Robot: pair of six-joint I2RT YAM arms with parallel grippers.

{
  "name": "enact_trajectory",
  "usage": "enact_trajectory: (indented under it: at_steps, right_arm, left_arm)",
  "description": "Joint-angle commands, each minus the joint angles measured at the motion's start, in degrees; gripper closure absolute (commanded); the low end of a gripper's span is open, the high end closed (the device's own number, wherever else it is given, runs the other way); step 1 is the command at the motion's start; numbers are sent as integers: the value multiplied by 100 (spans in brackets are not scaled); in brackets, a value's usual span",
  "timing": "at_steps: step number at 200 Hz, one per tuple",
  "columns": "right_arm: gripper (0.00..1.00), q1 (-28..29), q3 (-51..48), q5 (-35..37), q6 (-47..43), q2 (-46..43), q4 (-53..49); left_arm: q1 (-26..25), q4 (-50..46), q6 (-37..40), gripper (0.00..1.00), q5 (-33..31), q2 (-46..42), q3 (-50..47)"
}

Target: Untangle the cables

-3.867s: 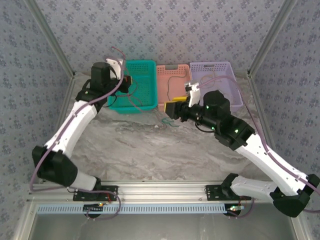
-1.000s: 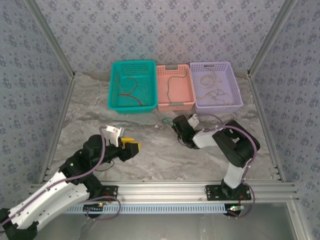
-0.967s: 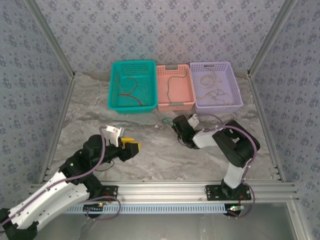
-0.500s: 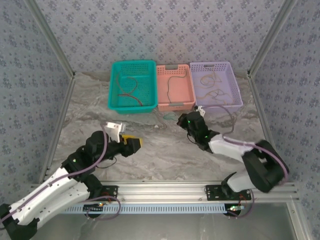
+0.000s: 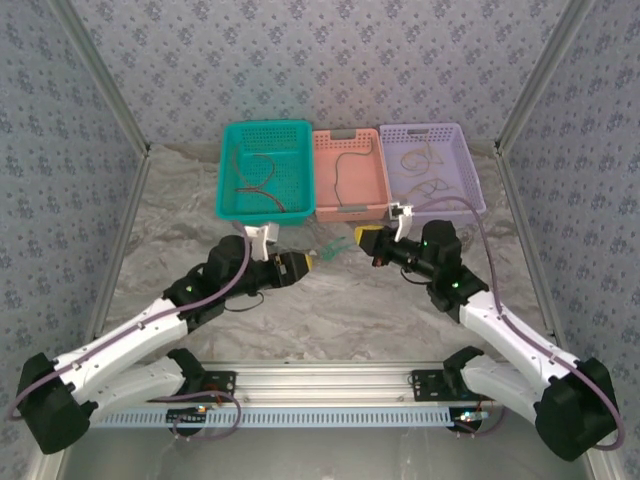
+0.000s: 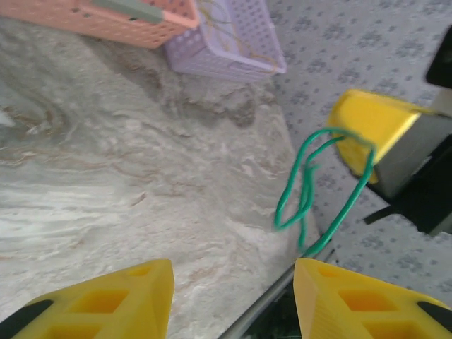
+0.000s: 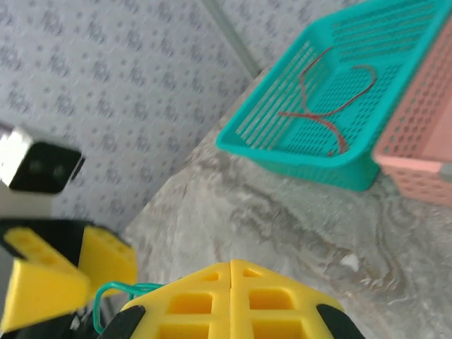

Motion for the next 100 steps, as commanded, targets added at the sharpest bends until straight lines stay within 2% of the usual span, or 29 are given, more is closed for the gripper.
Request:
enact_trajectory:
  at_steps: [1, 18, 100]
  right_arm:
    - [100, -99, 324, -800, -363, 89, -418]
    - [100, -102, 411, -853, -298, 176, -348]
    - [100, -47, 552, -881, -177, 275, -279]
  left_arm:
    - [26, 775, -89, 55, 494, -156, 9]
    - [23, 702, -89, 60, 594, -79, 5]
    - [46, 902, -104, 68, 639, 200, -44]
